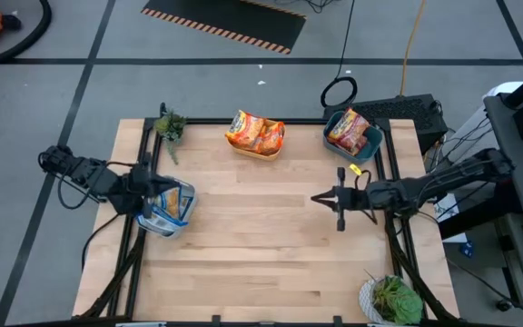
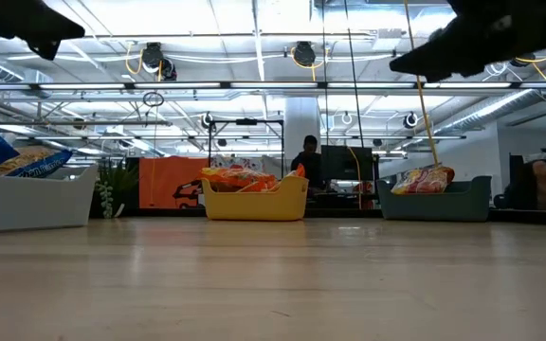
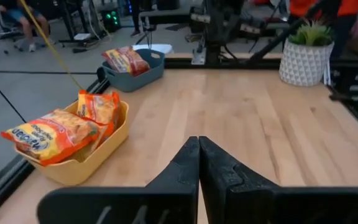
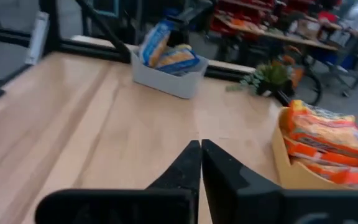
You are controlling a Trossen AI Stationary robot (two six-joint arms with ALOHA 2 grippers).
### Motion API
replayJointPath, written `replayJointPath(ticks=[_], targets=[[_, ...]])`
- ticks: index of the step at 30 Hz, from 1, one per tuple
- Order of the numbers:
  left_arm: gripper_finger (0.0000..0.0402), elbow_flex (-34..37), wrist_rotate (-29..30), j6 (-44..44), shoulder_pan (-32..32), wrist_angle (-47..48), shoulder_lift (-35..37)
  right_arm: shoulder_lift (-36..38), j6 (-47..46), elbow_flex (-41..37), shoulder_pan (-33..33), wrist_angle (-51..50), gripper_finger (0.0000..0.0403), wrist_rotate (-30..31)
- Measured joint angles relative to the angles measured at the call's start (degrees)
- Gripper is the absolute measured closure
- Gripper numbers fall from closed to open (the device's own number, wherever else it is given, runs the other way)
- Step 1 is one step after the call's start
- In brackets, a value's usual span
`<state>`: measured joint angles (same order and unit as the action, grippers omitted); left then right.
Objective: Sort Maruchan noodles
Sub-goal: Return to Home Position
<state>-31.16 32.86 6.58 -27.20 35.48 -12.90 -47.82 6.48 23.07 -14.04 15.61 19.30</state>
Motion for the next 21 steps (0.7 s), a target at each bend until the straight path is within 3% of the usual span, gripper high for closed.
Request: replayJointPath(ticks=[7, 12, 21], targets=[[0.0398, 7.04, -3.03, 0.87, 0.00, -10.47, -0.15, 4.17, 0.81, -9.43, 5.25, 12.47, 0.0402, -8.71], [0.0398, 13.36, -5.32, -2.14, 0.00, -20.67, -0.16, 6.41, -0.55, -12.19, 7.43, 13.03, 0.0402, -10.68], [0.0398, 19.38, -7.45, -0.93, 0.00, -25.17, -0.14, 10.22, 2.75, -16.30, 7.76, 13.66, 0.0403, -12.93]])
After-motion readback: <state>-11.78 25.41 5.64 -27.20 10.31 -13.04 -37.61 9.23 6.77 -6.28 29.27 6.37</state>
